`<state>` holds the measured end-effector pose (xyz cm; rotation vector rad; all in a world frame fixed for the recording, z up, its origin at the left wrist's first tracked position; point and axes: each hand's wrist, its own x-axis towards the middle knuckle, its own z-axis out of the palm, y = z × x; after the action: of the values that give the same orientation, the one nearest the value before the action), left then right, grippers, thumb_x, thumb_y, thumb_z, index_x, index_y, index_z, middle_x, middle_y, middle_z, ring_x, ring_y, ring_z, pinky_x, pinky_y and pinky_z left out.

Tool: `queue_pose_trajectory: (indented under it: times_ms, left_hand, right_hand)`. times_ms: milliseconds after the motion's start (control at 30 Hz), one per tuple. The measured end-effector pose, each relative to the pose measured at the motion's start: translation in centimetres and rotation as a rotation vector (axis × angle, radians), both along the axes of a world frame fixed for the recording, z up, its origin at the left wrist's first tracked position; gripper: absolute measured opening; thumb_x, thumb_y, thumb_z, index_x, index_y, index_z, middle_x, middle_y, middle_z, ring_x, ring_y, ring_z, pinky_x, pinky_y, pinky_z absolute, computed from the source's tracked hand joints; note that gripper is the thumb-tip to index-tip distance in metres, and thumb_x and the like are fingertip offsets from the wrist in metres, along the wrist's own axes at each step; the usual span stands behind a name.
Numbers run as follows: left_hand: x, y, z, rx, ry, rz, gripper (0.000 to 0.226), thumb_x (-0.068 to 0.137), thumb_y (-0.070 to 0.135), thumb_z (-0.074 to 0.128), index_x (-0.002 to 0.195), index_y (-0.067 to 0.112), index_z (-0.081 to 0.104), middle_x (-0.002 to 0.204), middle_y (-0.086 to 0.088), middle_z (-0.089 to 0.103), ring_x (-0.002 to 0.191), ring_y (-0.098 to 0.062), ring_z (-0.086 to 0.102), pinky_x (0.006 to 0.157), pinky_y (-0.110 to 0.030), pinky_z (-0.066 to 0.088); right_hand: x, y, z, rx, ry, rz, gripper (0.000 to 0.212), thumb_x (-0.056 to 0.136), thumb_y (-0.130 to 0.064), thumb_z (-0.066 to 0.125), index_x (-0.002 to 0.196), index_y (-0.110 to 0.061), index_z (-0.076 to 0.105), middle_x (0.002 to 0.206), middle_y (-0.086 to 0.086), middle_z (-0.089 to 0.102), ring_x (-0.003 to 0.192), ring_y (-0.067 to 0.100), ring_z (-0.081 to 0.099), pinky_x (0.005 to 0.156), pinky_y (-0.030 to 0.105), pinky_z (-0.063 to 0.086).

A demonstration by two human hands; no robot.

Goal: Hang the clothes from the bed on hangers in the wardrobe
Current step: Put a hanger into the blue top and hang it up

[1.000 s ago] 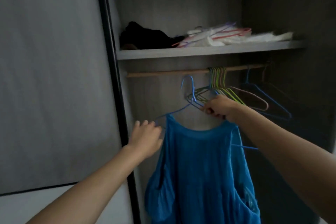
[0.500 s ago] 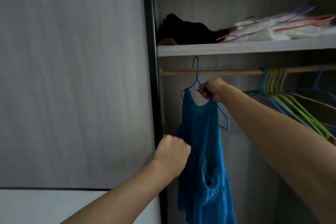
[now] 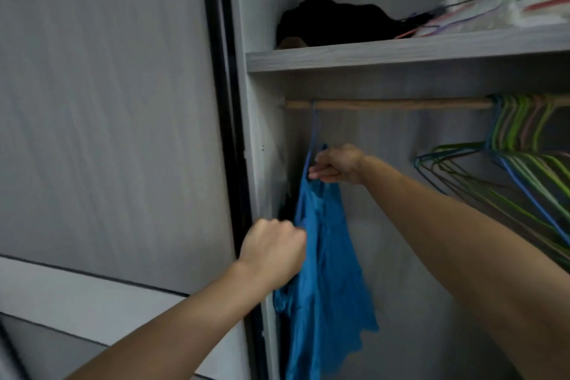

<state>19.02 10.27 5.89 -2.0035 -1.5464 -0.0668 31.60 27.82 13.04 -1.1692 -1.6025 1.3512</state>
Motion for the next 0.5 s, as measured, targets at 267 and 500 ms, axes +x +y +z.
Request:
queue_pose_trajectory:
  times_ms: [267,500]
  left_hand:
    - [8.3,3.0,-1.2,0.105,-0.12,-0.144,0.036,0.096,0.041,0.036,0.096,0.015,0.06,0.1,-0.007,0.068,0.096,-0.033,0.063,0.069,-0.035,0.043]
    - [13.4,6.3,-2.3,-0.025,-0.181,-0.11,0.035,0.095,0.04,0.04,0.1,0.015,0.064,0.106,-0.011,0.066,0.101,-0.032,0.061,0.078,-0.035,0.045]
  right_hand:
    - [14.3,-2.3,2.1,0.693,-0.785,-0.534,0.025,0.081,-0.034,0.067,0.103,-0.022,0.07,0.103,0.009,0.071,0.097,0.029,0.067,0.08,0.034,0.054]
    - [25.4,-4.5,-0.2,0.702,-1.359,-0.748,0.038,0.082,-0.034,0.065,0.117,-0.02,0.059,0.116,0.011,0.06,0.105,0.034,0.062,0.078,0.037,0.047]
